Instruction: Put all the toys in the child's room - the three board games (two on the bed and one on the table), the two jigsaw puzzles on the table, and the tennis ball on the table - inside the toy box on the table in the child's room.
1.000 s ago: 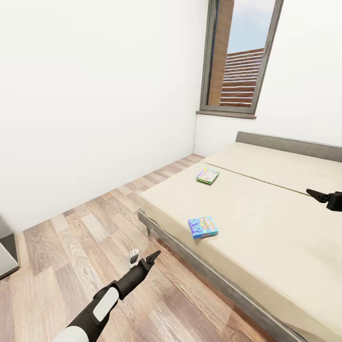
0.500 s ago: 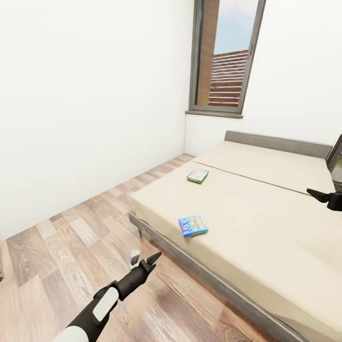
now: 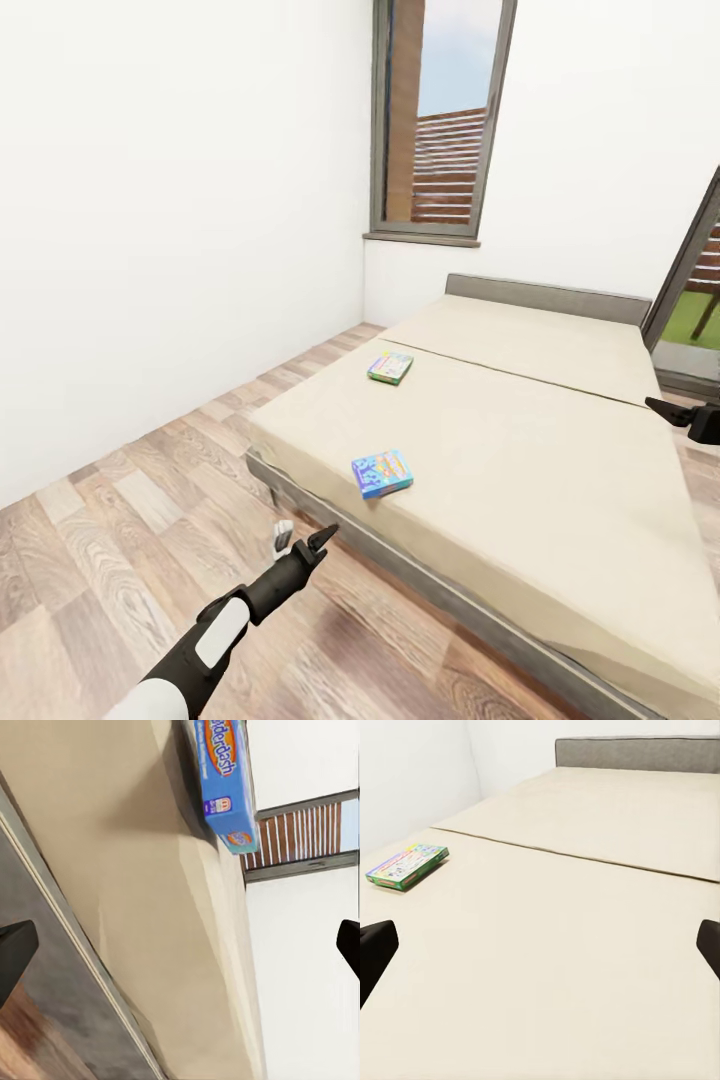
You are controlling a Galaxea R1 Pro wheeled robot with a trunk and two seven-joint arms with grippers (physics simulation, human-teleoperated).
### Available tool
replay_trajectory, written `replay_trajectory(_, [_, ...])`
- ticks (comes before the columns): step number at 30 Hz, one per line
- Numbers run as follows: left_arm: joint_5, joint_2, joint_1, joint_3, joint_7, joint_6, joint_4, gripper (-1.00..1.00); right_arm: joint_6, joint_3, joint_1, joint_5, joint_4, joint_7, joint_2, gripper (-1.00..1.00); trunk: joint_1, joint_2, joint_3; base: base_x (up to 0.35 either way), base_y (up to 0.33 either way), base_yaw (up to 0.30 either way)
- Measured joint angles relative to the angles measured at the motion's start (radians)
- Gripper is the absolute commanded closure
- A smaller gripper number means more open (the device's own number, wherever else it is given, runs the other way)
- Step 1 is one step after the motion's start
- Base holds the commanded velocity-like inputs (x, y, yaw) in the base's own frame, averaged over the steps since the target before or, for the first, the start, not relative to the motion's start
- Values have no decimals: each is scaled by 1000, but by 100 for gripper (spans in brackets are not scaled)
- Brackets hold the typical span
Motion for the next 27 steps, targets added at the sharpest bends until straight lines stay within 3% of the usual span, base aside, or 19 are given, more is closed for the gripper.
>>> replay_trajectory(5, [11, 0, -24, 53, 20, 5, 1, -100, 0, 0, 0, 0, 0, 0, 0, -100, 0, 0, 0, 0, 0, -18])
replay_trajectory(6, [16, -1, -36, 77, 52, 5, 1, -100, 0, 1, 0, 0, 0, 0, 0, -100, 0, 0, 0, 0, 0, -8])
replay_trajectory(9, [26, -9, -65, 104, 152, 12, 2, -100, -1, 1, 0, 0, 0, 0, 0, -100, 0, 0, 0, 0, 0, -4])
replay_trajectory(15, [50, -13, -89, 119, 228, 17, 2, -100, -1, 1, 0, 0, 0, 0, 6, -100, 0, 0, 0, 0, 0, -13])
replay_trajectory(20, [60, -15, -93, 121, 241, 15, 2, -100, -1, 3, 1, 0, 0, 0, 25, -100, 0, 0, 0, 0, 0, -192])
replay_trajectory(27, [61, -16, -94, 118, 228, 5, 2, -100, -1, 3, 1, 0, 0, 0, 27, -100, 0, 0, 0, 0, 0, -275])
